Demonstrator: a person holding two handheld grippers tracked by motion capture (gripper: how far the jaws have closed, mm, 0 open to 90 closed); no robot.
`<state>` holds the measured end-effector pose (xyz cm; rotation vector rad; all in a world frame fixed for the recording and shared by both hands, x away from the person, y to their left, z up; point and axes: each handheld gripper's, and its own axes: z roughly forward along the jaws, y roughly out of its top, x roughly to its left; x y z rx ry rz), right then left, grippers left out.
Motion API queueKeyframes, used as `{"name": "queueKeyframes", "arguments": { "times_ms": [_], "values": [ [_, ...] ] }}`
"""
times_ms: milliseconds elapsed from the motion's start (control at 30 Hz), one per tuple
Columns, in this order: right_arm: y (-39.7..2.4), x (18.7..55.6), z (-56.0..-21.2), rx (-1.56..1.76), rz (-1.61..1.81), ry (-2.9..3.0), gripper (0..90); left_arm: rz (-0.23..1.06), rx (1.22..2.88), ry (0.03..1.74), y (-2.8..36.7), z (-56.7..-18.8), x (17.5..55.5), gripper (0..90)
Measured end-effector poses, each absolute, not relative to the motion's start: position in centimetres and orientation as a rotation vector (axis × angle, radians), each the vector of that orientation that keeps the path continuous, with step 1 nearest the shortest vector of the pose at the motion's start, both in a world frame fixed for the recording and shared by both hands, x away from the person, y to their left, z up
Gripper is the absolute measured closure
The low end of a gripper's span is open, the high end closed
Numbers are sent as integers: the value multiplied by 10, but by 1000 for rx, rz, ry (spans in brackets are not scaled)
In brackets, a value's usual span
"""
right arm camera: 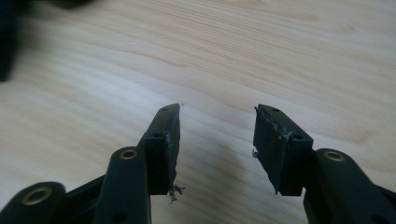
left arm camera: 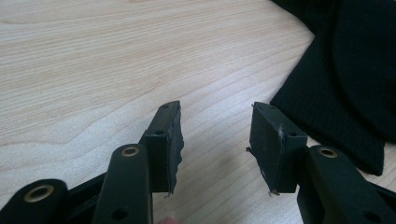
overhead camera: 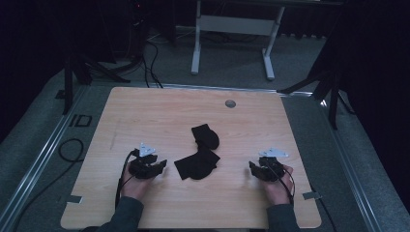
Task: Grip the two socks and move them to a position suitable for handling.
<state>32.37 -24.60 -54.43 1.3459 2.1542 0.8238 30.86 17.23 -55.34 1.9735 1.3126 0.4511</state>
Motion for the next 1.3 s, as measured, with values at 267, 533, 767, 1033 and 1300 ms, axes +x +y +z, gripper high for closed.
{"name": "queueKeyframes", "arguments": {
  "times_ms": [267, 533, 767, 1033, 1300],
  "values": [
    [-220, 321, -533, 1159, 835, 2283, 552, 452, 1983, 1300, 171, -553, 308, 545],
    [-193, 323, -526, 1048, 884, 2375, 591, 439, 1983, 1300, 171, -553, 308, 558],
    [-157, 319, -527, 911, 887, 2476, 630, 439, 1986, 1299, 171, -553, 308, 555],
    [-111, 303, -526, 756, 910, 2573, 666, 442, 1982, 1298, 171, -553, 307, 555],
    [-80, 299, -533, 654, 892, 2648, 688, 448, 1984, 1296, 171, -553, 307, 556]
  ]
}}
